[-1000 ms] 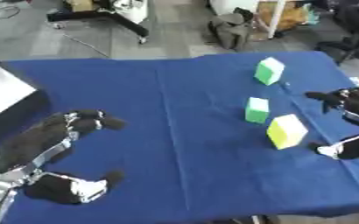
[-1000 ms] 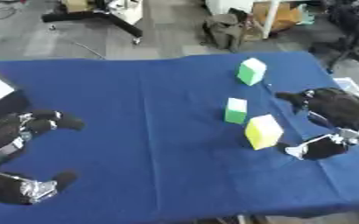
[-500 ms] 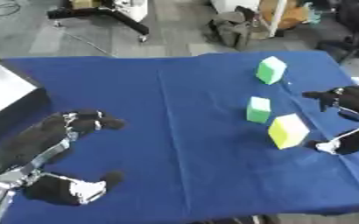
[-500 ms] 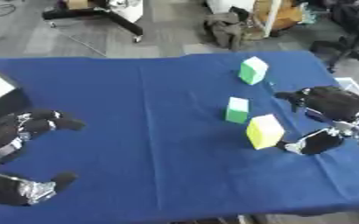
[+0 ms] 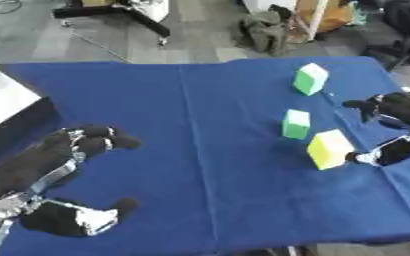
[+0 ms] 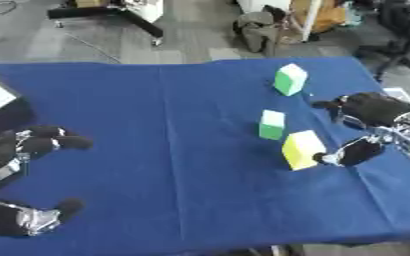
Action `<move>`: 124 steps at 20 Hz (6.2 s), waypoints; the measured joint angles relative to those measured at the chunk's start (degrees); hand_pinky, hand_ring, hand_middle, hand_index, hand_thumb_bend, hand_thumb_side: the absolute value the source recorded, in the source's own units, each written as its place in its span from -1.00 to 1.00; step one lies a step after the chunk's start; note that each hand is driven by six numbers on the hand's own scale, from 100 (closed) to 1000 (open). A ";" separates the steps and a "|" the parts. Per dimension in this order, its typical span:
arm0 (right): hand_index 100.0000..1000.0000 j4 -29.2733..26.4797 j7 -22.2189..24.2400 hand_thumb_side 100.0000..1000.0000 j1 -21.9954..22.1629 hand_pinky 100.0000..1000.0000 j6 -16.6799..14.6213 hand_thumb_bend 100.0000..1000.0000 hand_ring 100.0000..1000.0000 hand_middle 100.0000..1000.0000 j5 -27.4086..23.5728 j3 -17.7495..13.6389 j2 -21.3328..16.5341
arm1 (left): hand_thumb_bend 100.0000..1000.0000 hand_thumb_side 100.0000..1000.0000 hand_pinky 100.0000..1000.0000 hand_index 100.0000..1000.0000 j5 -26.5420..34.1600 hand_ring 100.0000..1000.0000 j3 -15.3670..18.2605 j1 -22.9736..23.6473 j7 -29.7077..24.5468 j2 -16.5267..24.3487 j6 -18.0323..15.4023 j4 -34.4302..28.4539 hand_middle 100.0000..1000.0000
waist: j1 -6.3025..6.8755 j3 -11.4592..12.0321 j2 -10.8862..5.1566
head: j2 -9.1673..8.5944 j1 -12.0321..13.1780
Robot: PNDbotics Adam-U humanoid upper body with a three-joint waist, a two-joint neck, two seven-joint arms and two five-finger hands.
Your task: Pick up the objects with one hand, pass them to the other hand, and then place them into the box on the other side of the table.
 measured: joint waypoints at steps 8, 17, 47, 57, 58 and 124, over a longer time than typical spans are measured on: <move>1.00 4.02 0.57 0.25 -1.95 0.49 -1.27 -0.21 0.34 0.10 0.77 1.24 1.13 | -0.44 0.40 0.67 0.71 0.03 0.42 -0.10 -0.25 -0.11 0.00 -0.15 0.00 0.34 | -0.01 0.47 0.27 | 0.00 -0.29; 1.00 6.49 1.09 0.27 -2.78 0.49 -2.21 -0.26 0.34 0.10 1.66 2.21 2.35 | -0.44 0.40 0.67 0.71 0.05 0.42 -0.32 -0.74 -0.22 0.24 -0.30 0.00 0.34 | -0.19 1.04 0.74 | 0.00 -0.65; 1.00 15.16 1.10 0.25 -4.72 0.49 -2.07 -0.38 0.35 0.08 2.85 1.82 4.90 | -0.44 0.40 0.66 0.72 0.12 0.42 -0.65 -2.20 -0.37 0.47 -0.91 0.00 0.34 | -0.61 3.06 1.58 | 0.00 -1.34; 1.00 15.82 1.17 -0.02 -4.72 0.49 -2.01 -0.47 0.33 0.05 3.29 1.54 5.00 | -0.44 0.40 0.67 0.72 0.31 0.42 -0.65 -2.22 -0.37 0.47 -0.93 0.00 0.34 | -0.61 3.06 1.58 | 0.00 -1.34; 1.00 15.82 1.16 -0.05 -4.72 0.49 -2.02 -0.48 0.33 0.05 3.29 1.54 5.01 | -0.44 0.40 0.67 0.72 0.32 0.42 -0.65 -2.22 -0.37 0.47 -0.94 0.00 0.34 | -0.61 3.06 1.58 | 0.00 -1.34; 0.10 -17.04 -13.27 -1.00 -10.55 0.21 -18.33 -1.00 0.07 -0.16 -16.79 3.92 29.69 | -0.75 0.84 0.84 0.69 32.63 0.41 -5.88 -10.14 -0.70 -6.40 11.11 13.31 0.26 | 1.06 0.47 0.98 | 0.00 2.92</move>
